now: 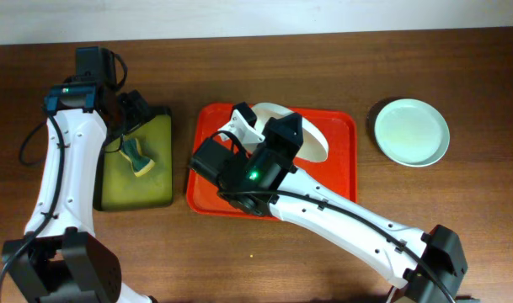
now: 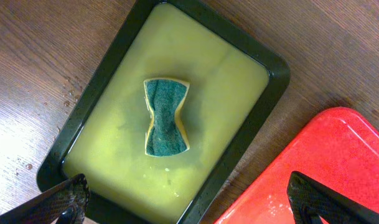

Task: Clean dirty plates on tray and stack at the side
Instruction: 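Lift the white plate with the right gripper and stack it on the plates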

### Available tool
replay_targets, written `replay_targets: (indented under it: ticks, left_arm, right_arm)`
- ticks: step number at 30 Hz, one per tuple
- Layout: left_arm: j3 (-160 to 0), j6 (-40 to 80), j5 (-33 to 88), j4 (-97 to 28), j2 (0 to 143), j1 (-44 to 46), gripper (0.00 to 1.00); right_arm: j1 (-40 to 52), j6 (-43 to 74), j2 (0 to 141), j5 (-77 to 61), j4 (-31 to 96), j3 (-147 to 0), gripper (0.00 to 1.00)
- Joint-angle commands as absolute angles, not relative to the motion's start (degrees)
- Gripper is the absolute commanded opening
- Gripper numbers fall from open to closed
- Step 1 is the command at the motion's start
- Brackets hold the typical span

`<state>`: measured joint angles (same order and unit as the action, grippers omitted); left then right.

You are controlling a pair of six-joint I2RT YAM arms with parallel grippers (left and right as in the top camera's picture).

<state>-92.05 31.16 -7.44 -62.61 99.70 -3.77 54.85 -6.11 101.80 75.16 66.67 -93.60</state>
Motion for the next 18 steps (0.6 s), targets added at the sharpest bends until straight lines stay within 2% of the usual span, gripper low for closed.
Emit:
replay_targets:
  ticks: [1, 4, 6, 8, 11, 13, 15, 18]
  left_arm:
    - [-92.25, 31.24, -7.05, -62.65, 99.53, -3.92, 1.0]
    - [-92.25, 31.24, -7.05, -62.65, 99.53, -3.92, 0.99]
    - [-92.25, 31.24, -7.05, -62.65, 99.53, -3.92, 0.99]
    - [-92.25, 31.24, -7.05, -62.65, 99.53, -3.92, 0.99]
    - [-92.25, 31.24, -7.05, -62.65, 99.53, -3.92, 1.0]
    - [-92.25, 31.24, -7.05, -62.65, 99.53, -3.92, 0.99]
    - [-92.25, 31.24, -7.05, -62.65, 99.53, -3.92, 0.99]
    - [-92.25, 31.24, -7.05, -62.65, 99.53, -3.92, 0.99]
  right_arm:
    - [55.22, -3.66, 100.64, 82.76, 66.81, -94.89, 0.04]
    - [54.5, 8.05, 100.86, 68.64, 63.11, -94.35, 0.04]
    - [51.96, 10.39, 101.62, 60.18, 62.13, -92.53, 0.04]
    - [49.78, 10.35, 102.13, 64.23, 64.1, -91.77, 0.04]
    - [49.1, 10.37, 101.95, 78.83, 69.63, -91.79, 0.04]
    - [49.25, 10.61, 101.93, 80.86, 70.94, -91.79, 0.04]
    - [48.58, 14.39, 102.13, 72.4, 68.23, -91.61, 0.04]
    - [43.42, 13.76, 102.94, 55.88, 60.12, -88.51, 0.04]
